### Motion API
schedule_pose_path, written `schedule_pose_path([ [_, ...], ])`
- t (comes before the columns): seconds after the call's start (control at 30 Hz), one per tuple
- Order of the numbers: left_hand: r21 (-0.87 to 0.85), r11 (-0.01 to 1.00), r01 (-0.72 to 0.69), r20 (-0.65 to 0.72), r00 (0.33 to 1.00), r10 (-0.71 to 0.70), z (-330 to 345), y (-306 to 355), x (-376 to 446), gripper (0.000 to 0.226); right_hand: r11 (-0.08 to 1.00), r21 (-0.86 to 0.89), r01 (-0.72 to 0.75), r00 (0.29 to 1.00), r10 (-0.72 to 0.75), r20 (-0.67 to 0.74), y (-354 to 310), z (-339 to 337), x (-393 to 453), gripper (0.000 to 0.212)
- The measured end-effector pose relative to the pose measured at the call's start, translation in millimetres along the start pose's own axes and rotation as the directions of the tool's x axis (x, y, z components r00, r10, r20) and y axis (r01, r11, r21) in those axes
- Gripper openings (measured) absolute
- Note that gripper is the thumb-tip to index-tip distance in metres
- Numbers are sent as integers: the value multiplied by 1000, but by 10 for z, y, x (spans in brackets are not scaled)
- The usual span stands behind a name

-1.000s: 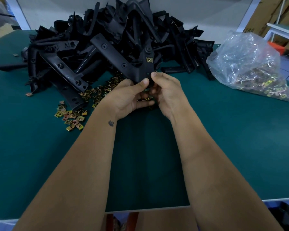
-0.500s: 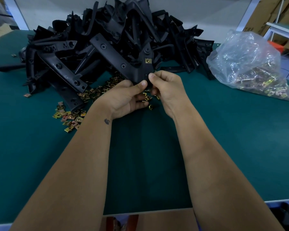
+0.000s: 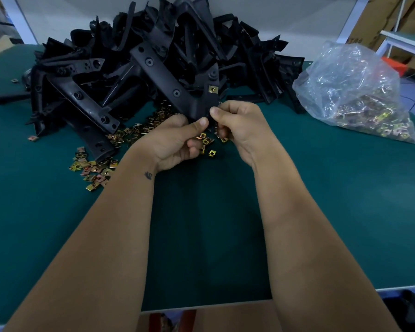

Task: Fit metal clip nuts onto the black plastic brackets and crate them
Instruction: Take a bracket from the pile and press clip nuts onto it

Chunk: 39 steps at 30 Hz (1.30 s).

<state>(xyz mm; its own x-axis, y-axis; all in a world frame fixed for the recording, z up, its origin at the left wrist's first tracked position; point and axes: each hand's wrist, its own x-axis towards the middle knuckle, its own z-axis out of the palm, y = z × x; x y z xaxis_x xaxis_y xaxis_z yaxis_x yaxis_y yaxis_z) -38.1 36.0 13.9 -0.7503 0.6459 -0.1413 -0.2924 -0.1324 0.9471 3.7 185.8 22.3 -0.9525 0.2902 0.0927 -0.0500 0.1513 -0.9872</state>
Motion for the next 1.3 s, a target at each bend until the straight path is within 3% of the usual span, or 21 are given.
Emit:
schedule_pose_path([
  [0.1,-26,1000,-9,-16,1000,9,-22,12,-9,21,995,100,-30,999,31,-13,10,93,-1,28],
  [0.2,-14,1000,-27,-8,1000,27,-22,6,-20,17,951,300,-80,997,80,11,17,169,-21,33],
  [0.3,-23,999,-44,-43,998,43,-8,-14,-15,32,897,425,-121,992,122,25,25,226,-36,41],
  [0.37,-43,996,-74,-72,995,70,15,-22,-8,27,874,466,-136,990,139,27,31,241,-44,39],
  [0.53,-271,948,-168,-98,984,147,94,-34,23,11,816,571,-91,993,119,-12,3,284,-64,24],
  [0.6,-340,924,-176,-102,983,149,87,-47,37,12,810,576,-111,987,157,-31,10,285,-63,39],
  [0.77,-404,894,-194,-126,980,156,85,-82,70,18,936,352,-14,971,96,-218,22,316,-82,40],
  [0.83,-386,899,-208,-125,977,173,82,-98,84,21,967,251,52,969,12,-246,25,358,-110,45],
  [0.93,-326,915,-237,-131,970,204,74,-115,96,26,993,54,108,963,-91,-252,42,399,-126,35],
  [1.0,-317,915,-251,-144,966,215,69,-119,102,27,987,-92,131,954,-150,-260,61,425,-118,25],
  [1.1,-305,917,-258,-159,963,219,68,-123,113,31,946,-285,154,926,-238,-291,99,450,-102,26],
  [1.3,-295,924,-242,-119,969,216,61,-119,121,33,902,-384,196,886,-330,-325,121,432,-96,29],
])
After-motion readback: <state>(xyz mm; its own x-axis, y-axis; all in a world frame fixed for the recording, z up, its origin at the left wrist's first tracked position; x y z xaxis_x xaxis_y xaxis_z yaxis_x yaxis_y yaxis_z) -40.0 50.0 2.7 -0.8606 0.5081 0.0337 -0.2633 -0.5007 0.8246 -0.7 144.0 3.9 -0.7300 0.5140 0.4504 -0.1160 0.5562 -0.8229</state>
